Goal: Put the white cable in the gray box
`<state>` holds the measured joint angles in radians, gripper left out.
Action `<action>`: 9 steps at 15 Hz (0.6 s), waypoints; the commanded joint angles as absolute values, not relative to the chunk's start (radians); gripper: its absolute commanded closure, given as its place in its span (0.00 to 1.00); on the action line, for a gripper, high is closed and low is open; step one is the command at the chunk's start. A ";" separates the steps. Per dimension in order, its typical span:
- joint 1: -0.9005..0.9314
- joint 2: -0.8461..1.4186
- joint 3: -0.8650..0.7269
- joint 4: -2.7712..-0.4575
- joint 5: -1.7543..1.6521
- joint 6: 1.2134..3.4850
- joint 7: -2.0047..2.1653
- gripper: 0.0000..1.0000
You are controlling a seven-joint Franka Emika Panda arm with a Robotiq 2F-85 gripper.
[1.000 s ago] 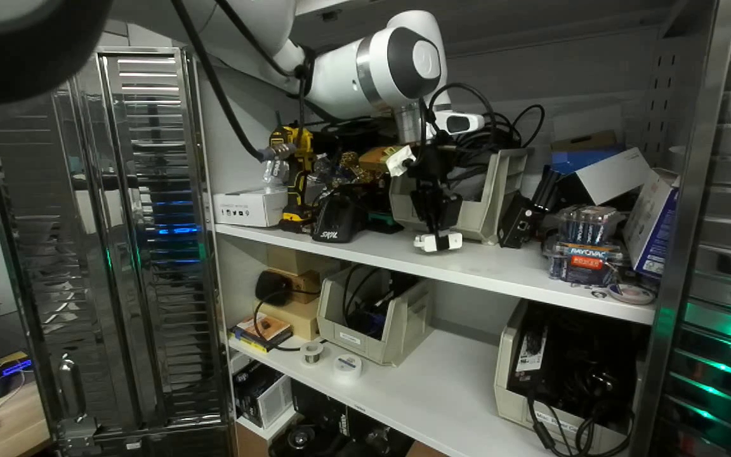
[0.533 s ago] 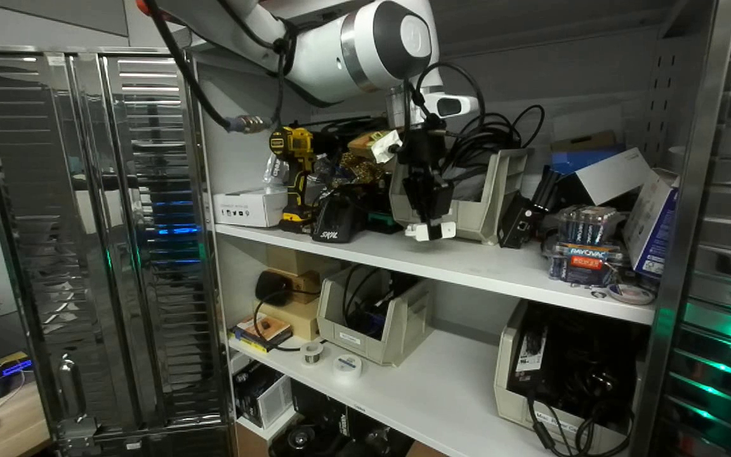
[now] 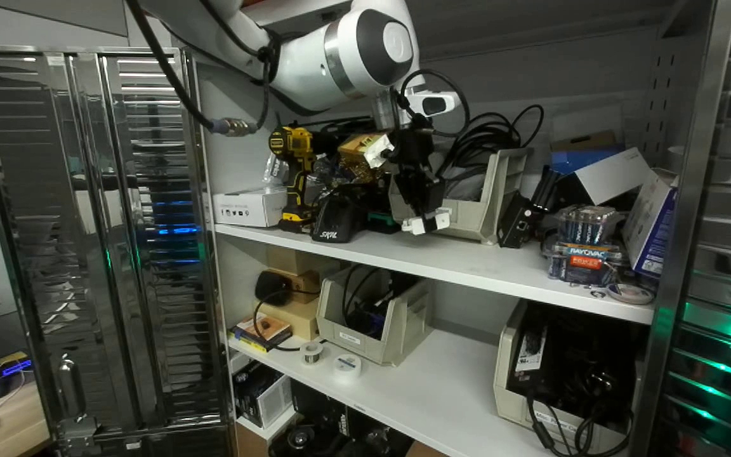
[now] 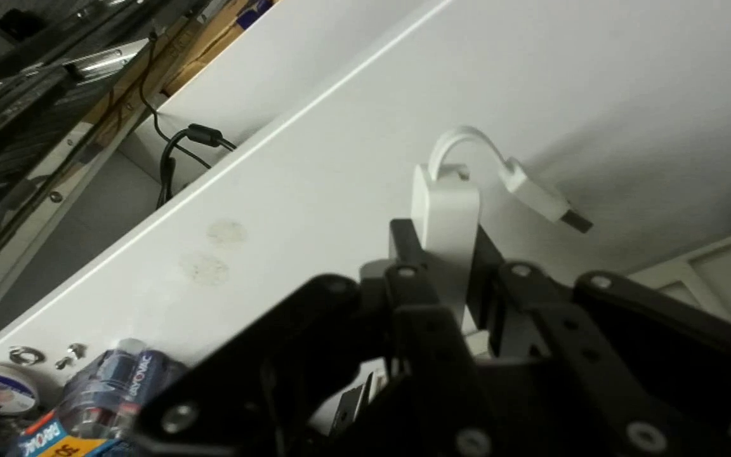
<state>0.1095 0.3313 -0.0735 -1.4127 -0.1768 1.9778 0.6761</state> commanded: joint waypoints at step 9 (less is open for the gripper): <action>0.159 0.037 -0.032 -1.818 -0.678 2.326 1.051 0.95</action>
